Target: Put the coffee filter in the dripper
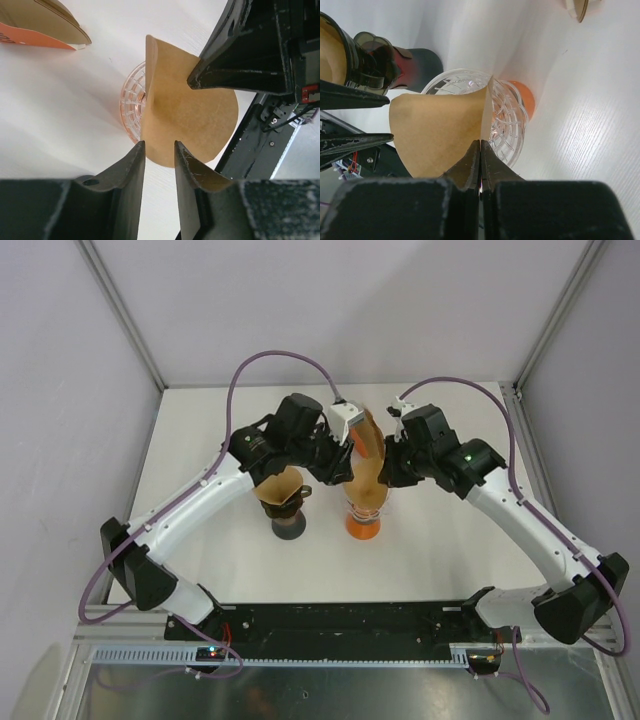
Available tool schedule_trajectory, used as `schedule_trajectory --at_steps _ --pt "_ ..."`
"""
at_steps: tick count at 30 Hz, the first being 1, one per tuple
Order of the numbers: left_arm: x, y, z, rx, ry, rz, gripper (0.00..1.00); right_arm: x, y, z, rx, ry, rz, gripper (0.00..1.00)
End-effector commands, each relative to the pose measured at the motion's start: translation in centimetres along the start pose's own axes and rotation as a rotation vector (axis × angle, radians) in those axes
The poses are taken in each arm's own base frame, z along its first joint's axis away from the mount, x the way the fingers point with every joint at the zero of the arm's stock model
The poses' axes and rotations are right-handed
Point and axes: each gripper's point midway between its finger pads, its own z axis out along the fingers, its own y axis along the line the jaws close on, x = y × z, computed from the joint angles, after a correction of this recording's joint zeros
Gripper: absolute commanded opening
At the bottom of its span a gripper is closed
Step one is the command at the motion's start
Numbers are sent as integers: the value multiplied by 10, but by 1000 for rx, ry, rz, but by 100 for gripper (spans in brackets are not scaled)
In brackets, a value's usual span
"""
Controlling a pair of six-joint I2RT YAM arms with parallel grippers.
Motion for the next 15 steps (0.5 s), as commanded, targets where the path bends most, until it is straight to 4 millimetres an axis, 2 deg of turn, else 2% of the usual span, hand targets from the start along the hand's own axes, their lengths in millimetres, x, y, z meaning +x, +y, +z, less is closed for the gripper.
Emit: schedule_trajectory --at_steps 1,7,15 --pt "-18 8 -3 -42 -37 39 35 -5 8 3 -56 0 -11 0" --pt "-22 17 3 -79 -35 55 37 -7 2 10 -45 12 -14 0" --pt "-14 26 14 -99 0 65 37 -6 -6 19 -15 25 -34 0"
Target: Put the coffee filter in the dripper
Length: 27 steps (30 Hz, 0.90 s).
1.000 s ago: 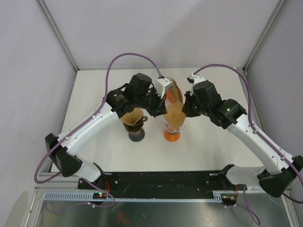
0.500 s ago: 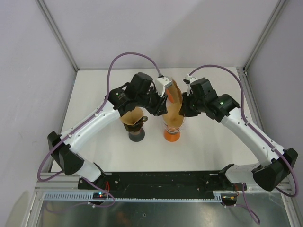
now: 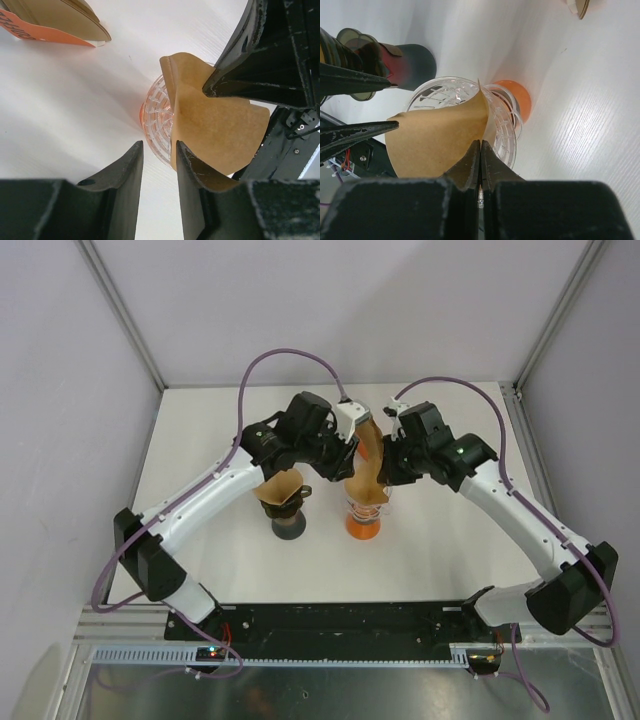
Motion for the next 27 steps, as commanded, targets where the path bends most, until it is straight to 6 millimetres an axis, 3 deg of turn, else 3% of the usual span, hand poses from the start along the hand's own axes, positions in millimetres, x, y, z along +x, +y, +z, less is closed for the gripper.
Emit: schedule_trajectory --at_steps 1,3,15,19,27 --pt "-13 8 -1 -27 -26 44 37 -10 0 3 -4 -25 -28 0" --pt "-11 8 2 -25 -19 46 37 -11 1 3 -8 -28 -29 0" --pt "-16 10 -1 -35 -31 57 38 -30 5 -24 -18 -150 -57 43" --pt "-18 8 -5 -33 -41 60 42 -35 7 -32 -21 -168 -74 46" --pt "-28 6 -14 -34 -74 77 65 -58 25 -56 -65 -247 -122 47"
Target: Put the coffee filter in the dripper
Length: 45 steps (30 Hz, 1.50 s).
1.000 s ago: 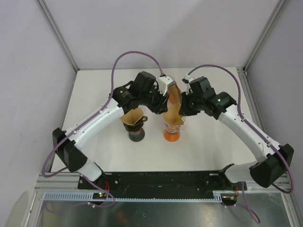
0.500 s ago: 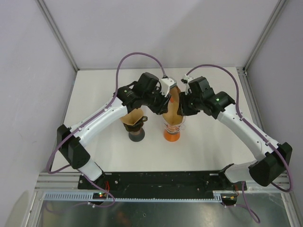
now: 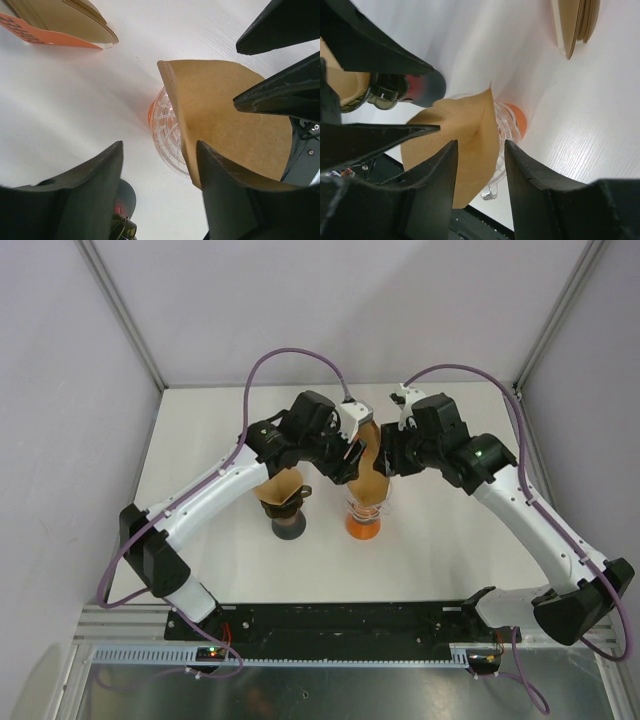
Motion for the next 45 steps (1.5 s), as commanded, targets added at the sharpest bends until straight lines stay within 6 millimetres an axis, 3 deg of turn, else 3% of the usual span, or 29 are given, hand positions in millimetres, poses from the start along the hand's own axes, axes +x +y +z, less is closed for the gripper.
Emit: schedule_trajectory --at_steps 1,6,11,15,23,32,45 --pt "-31 -1 -25 -15 -99 42 68 -37 20 -27 -54 -133 -59 47" --pt "-36 0 -32 -27 -117 51 76 -43 36 -27 -86 -158 -92 43" --pt "-36 1 -35 -32 -125 56 78 -26 30 -7 -50 -71 -71 13" --pt "-32 3 -34 -39 -116 58 78 -16 27 2 -51 -36 -42 1" --pt "-41 3 -47 -49 -152 62 79 10 24 29 -67 56 -6 0" --pt "-43 18 -63 -83 -181 46 82 29 13 49 18 126 -40 0" --pt "-52 69 -146 -313 -324 44 95 50 4 67 206 231 -186 0"
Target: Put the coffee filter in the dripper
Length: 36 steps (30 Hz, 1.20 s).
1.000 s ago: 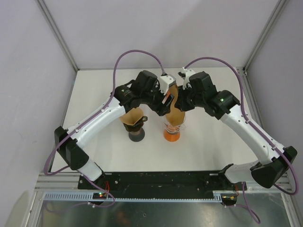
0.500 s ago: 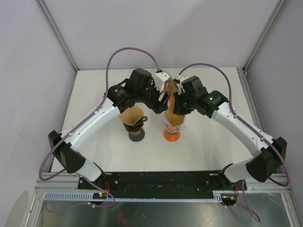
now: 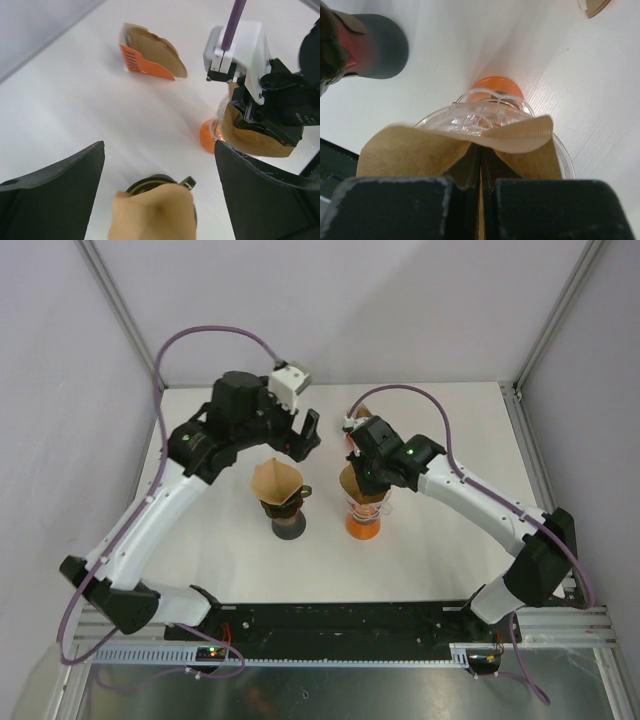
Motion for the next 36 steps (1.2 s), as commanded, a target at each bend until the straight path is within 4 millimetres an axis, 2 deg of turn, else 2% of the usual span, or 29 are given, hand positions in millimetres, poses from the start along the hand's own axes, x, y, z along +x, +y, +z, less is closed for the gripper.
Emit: schedule_trajectory --at_steps 1,5,10,16,19,24,31,36 --pt "-18 26 -36 -109 -88 33 96 -7 -9 2 101 9 -54 0" --pt "-18 39 -48 -149 -105 25 98 -6 -7 12 117 43 -89 0" --pt "-15 43 -51 -153 -104 14 98 -2 -8 23 128 77 -112 0" --pt "-6 32 -40 -85 -80 -17 98 2 -7 28 123 97 -122 0" --pt "2 21 -31 -16 -60 -52 96 -1 -6 26 115 89 -122 0" --pt "26 -5 -4 139 22 -171 81 -3 -5 28 101 85 -116 0" --pt "24 -27 12 250 20 -323 60 8 -6 38 96 109 -102 0" --pt "39 -34 24 271 62 -371 52 10 -9 43 94 113 -91 0"
